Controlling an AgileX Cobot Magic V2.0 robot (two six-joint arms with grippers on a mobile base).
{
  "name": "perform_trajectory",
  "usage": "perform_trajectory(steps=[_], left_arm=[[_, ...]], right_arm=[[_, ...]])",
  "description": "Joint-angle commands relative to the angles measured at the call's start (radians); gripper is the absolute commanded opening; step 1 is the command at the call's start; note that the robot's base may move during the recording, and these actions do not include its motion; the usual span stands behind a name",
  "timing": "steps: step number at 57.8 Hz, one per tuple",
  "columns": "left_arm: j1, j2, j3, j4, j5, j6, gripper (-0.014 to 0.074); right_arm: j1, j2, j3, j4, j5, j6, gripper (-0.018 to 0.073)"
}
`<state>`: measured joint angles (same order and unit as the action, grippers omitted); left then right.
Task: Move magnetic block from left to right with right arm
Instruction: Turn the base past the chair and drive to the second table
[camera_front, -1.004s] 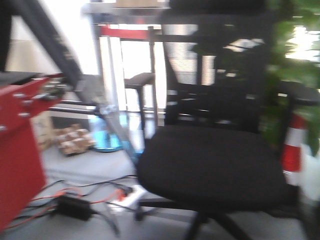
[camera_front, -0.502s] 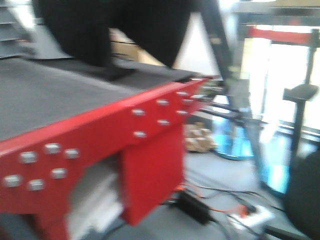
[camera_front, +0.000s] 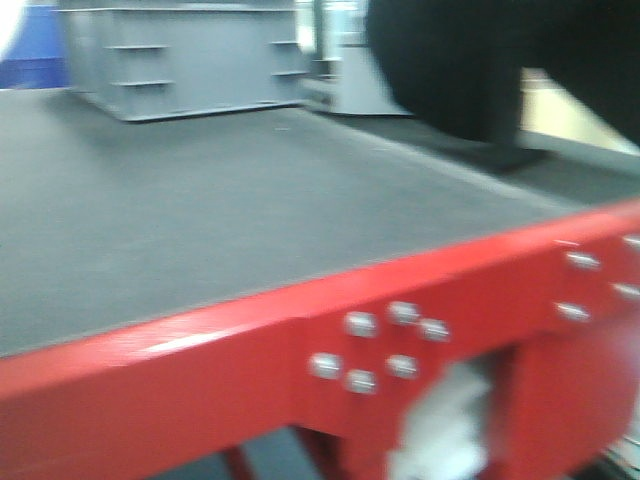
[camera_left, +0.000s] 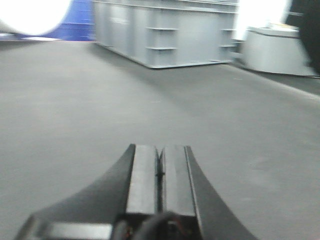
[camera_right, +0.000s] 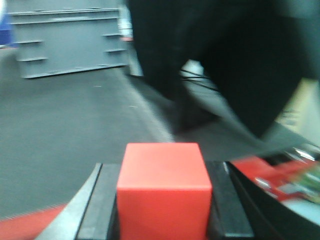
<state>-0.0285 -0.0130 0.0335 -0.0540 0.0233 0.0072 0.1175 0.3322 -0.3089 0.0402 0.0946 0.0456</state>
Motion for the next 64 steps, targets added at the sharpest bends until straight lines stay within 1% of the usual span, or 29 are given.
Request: perform_trajectory(steps=[1,64], left_arm=[[0.002,-0.009,0.007,-0.003,-0.080,-0.007,-0.0126],[0.002,-0.009,0.007,-0.003,-0.080,-0.007,-0.0126]], right_arm=[[0.002,0.003,-0.030,-0.001,-0.085,-0.008,0.0234],[0.002,0.003,-0.030,-0.001,-0.085,-0.008,0.0234]])
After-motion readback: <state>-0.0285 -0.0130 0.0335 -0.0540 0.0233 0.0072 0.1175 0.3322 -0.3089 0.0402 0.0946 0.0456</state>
